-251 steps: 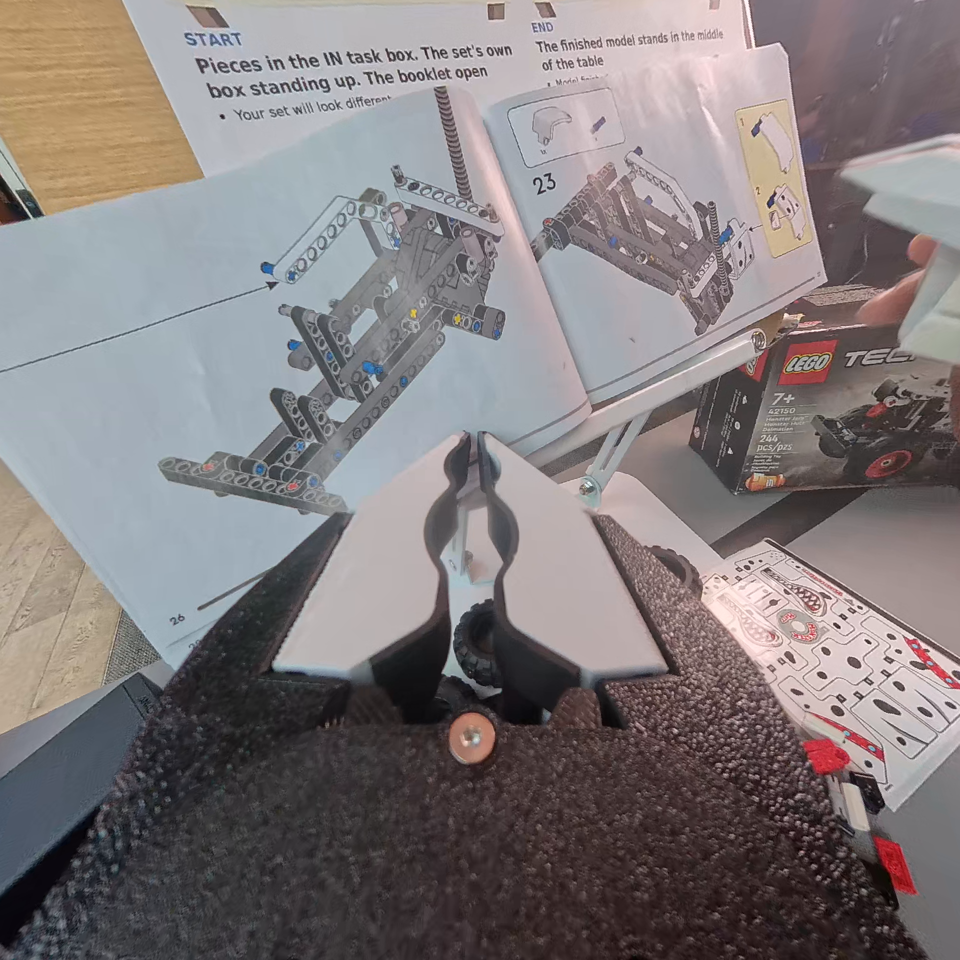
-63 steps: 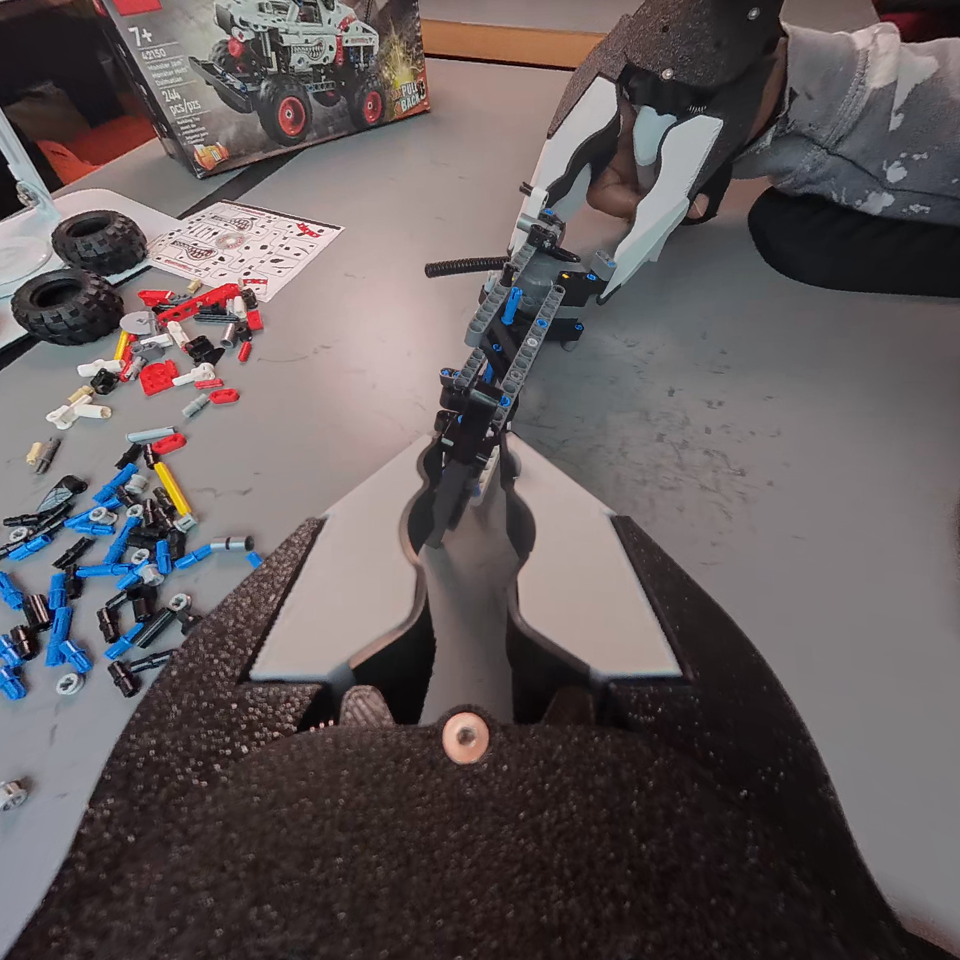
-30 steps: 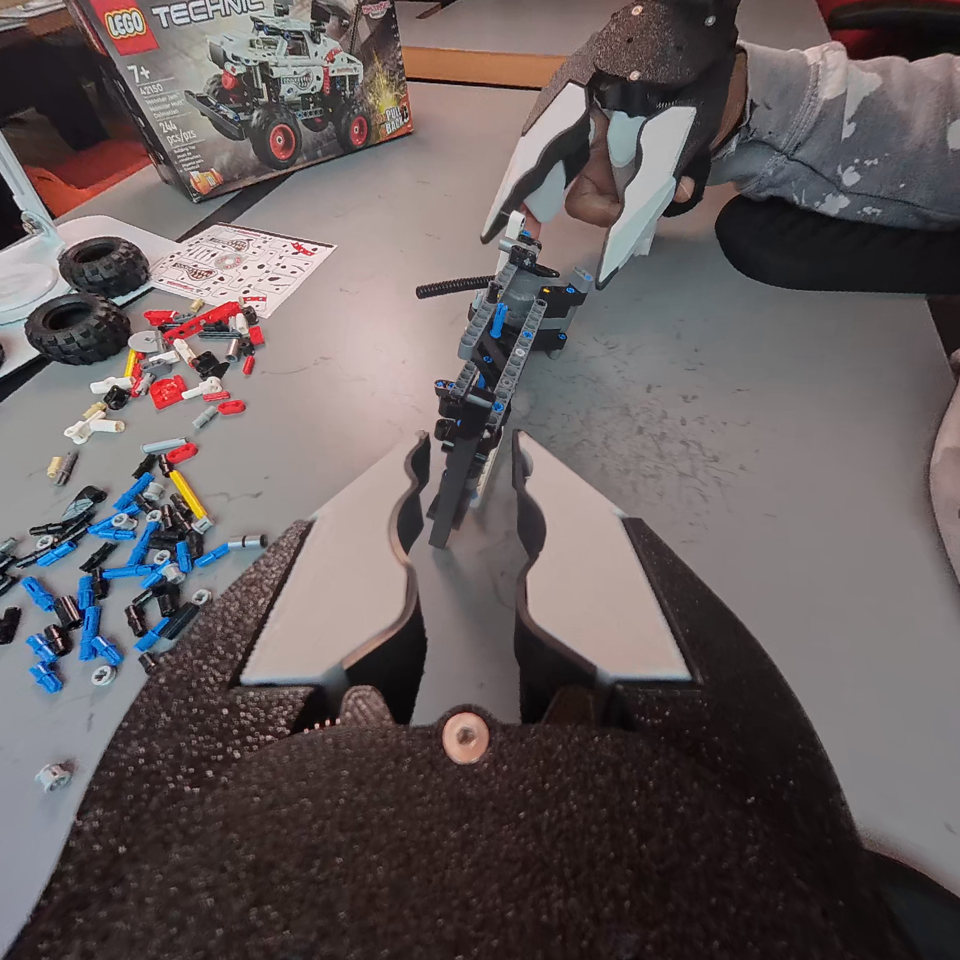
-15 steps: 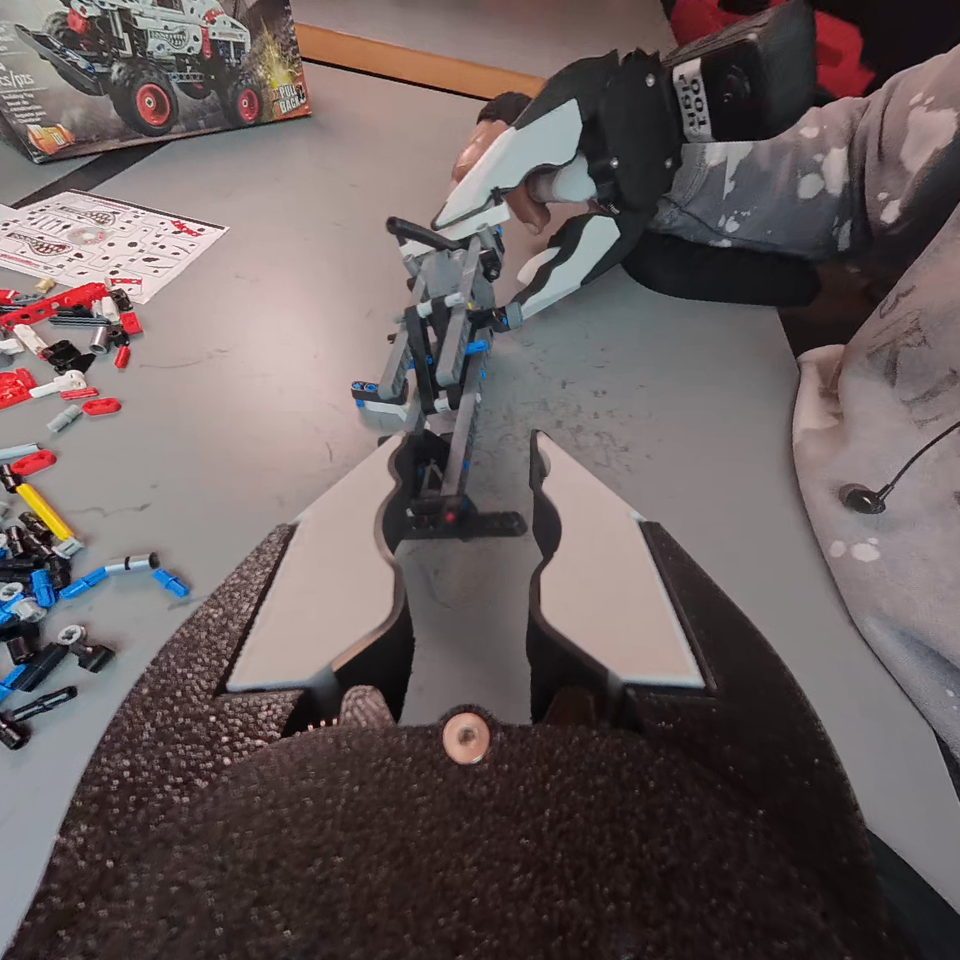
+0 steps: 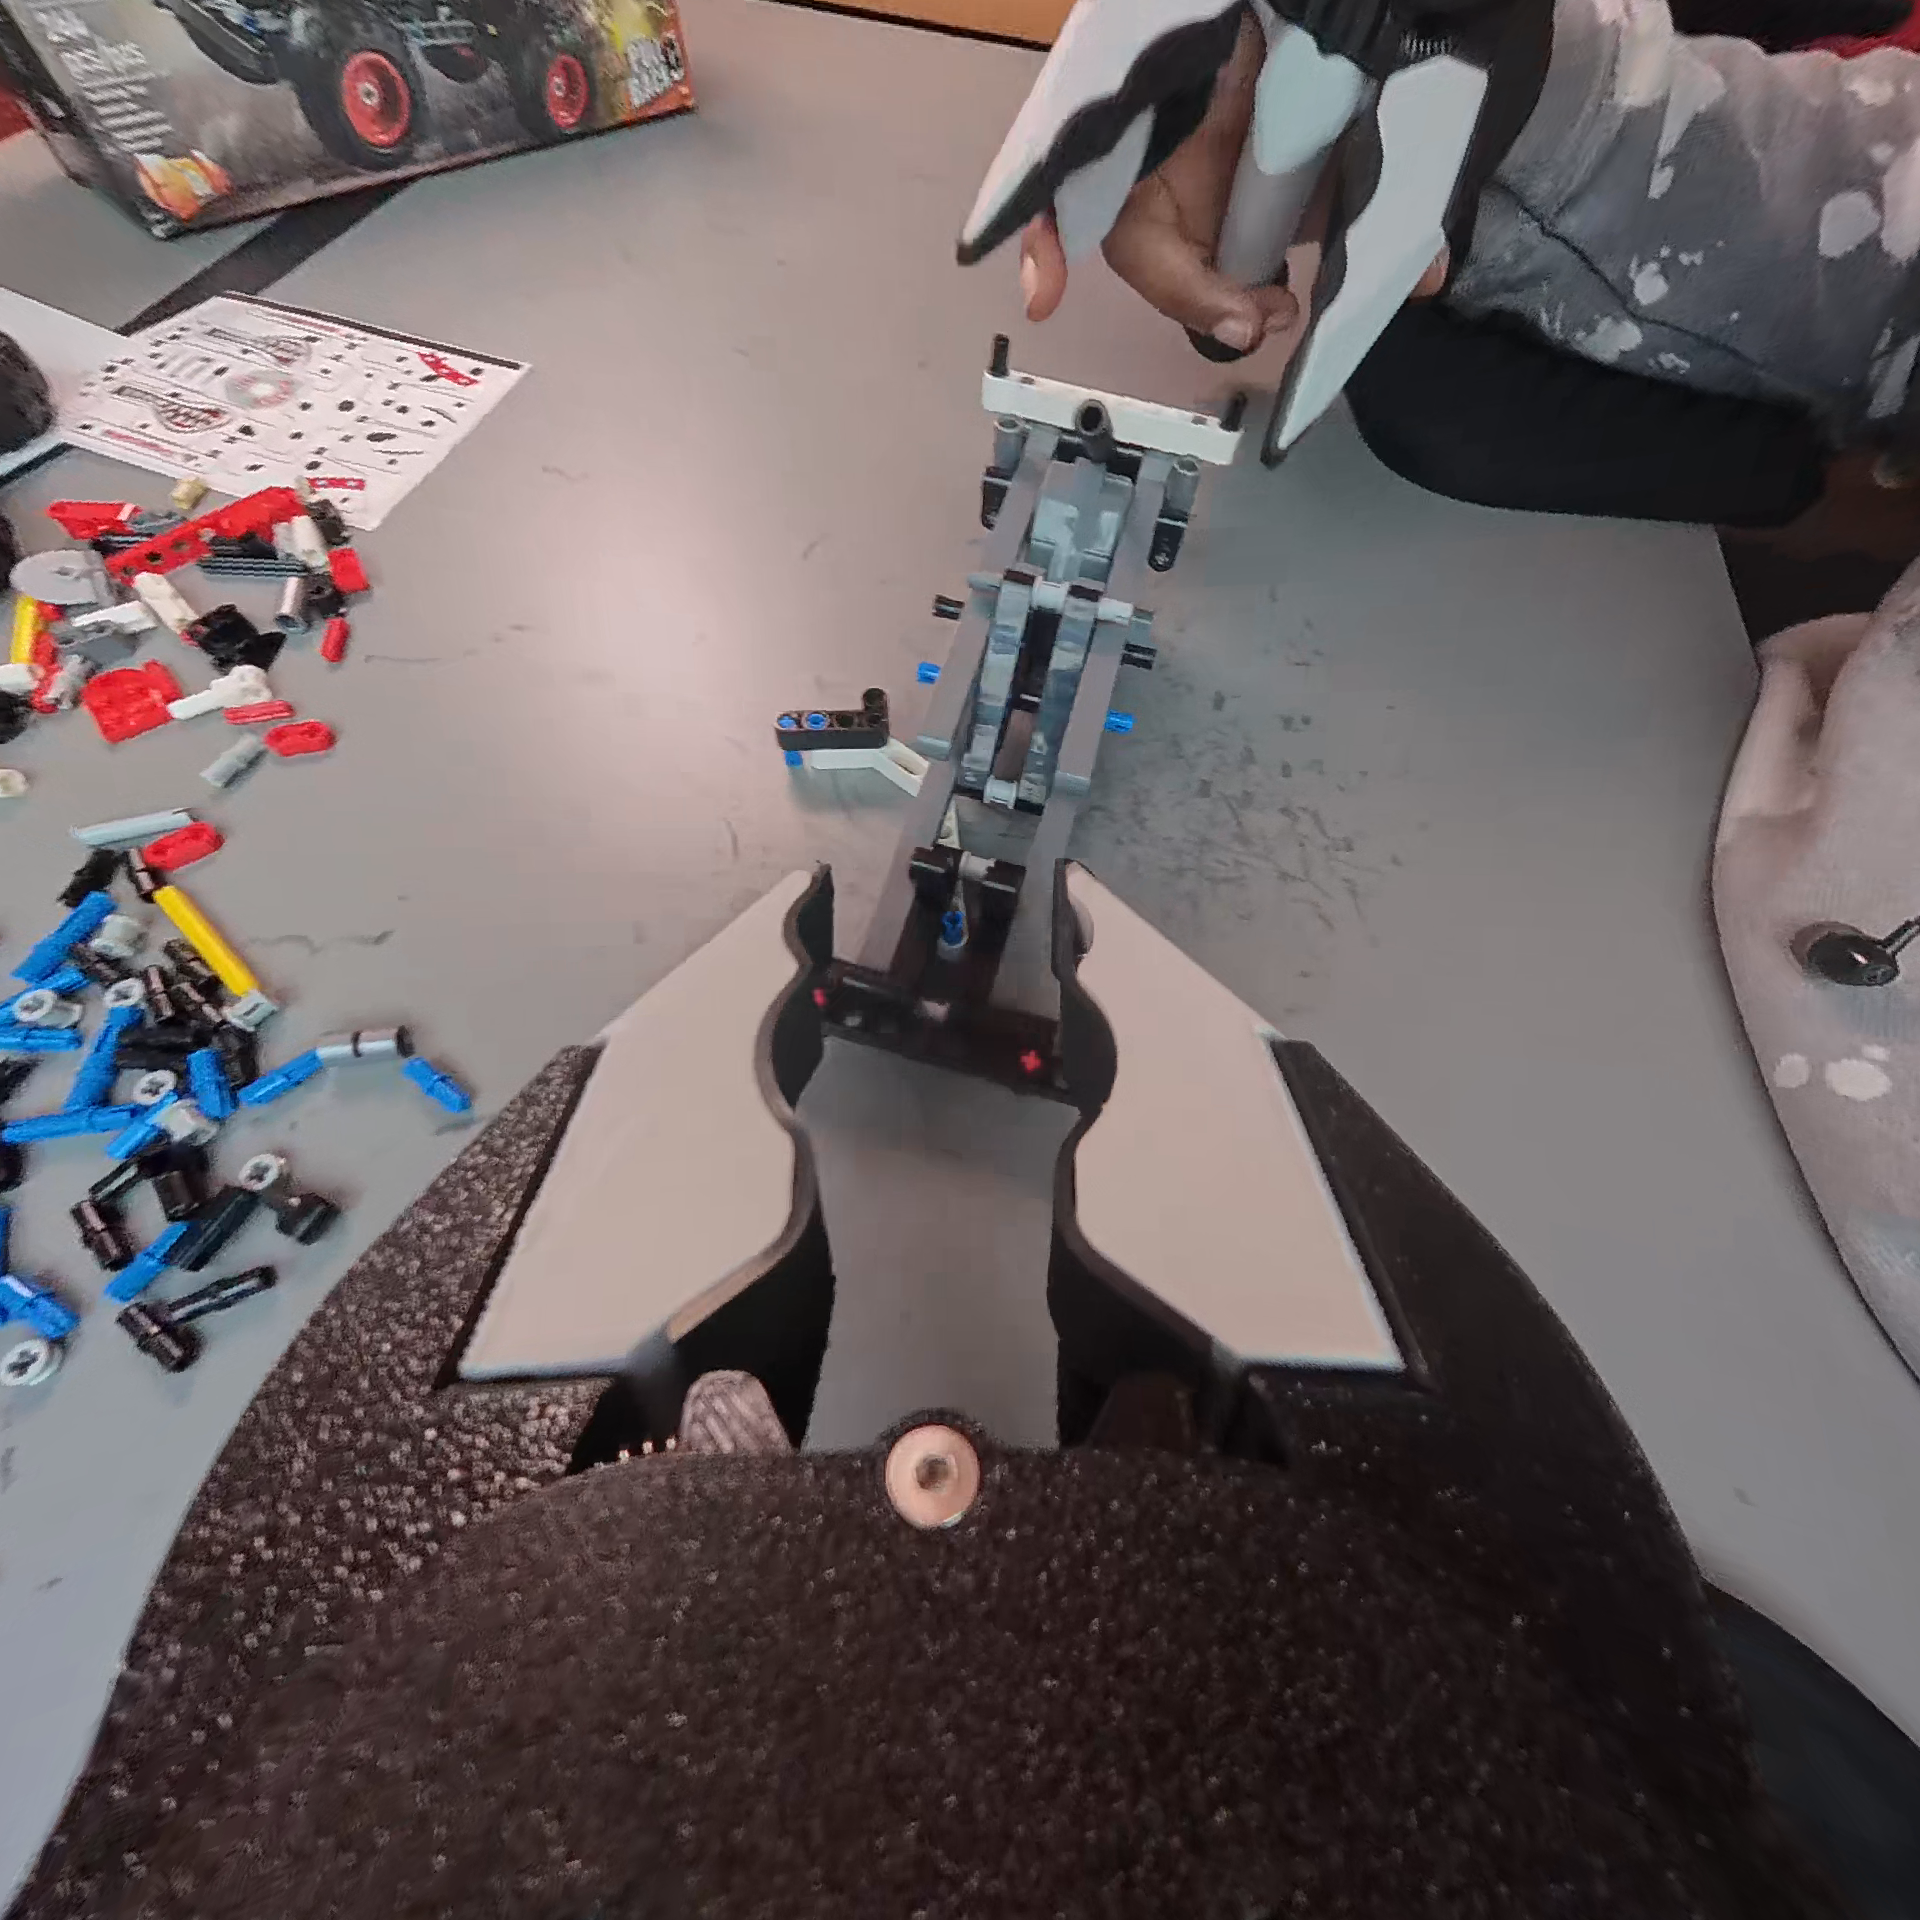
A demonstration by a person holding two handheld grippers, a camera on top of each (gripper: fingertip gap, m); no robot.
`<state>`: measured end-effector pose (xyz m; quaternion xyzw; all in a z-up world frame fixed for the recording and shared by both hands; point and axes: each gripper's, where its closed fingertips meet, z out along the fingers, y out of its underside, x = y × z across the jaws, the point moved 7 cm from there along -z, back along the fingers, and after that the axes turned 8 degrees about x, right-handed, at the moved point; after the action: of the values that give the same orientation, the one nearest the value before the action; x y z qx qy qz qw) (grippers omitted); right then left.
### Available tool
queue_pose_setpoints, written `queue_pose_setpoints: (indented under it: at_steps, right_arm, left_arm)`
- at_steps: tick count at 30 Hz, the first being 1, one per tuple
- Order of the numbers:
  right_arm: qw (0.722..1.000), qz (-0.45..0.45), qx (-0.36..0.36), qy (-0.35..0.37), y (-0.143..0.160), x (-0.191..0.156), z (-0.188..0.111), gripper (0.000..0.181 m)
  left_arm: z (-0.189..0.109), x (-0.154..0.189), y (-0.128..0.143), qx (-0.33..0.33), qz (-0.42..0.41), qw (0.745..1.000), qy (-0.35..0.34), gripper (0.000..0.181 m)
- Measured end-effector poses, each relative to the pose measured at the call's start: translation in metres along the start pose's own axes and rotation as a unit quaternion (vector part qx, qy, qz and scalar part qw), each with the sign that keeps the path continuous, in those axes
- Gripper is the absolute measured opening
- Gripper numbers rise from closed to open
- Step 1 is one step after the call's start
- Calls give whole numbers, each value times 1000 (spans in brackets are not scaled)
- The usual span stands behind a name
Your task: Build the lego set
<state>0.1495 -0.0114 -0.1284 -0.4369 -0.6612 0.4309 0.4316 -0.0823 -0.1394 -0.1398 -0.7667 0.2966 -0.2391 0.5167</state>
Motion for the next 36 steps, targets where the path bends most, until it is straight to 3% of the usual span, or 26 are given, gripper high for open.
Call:
queue_pose_setpoints:
  at_steps: [6, 10, 18, 36]
  right_arm:
    - [998, 36, -41, -18, 12, -5, 25, 96]
    - [997, 41, -57, -25, 15, -4, 34, 84]
    - [994, 27, -48, -90, 16, -16, 18, 83]
    - [991, 10, -35, -126, 14, -23, 15, 83]
  left_arm:
    - [-3, -7, -2, 7, 0, 1000, -26, 48]
    - [-2, -2, -6, 20, 4, 1000, -19, 48]
    - [1, 4, -9, 23, 12, 1000, -15, 48]
    - [10, -8, 7, -33, 3, 997, -64, 39]
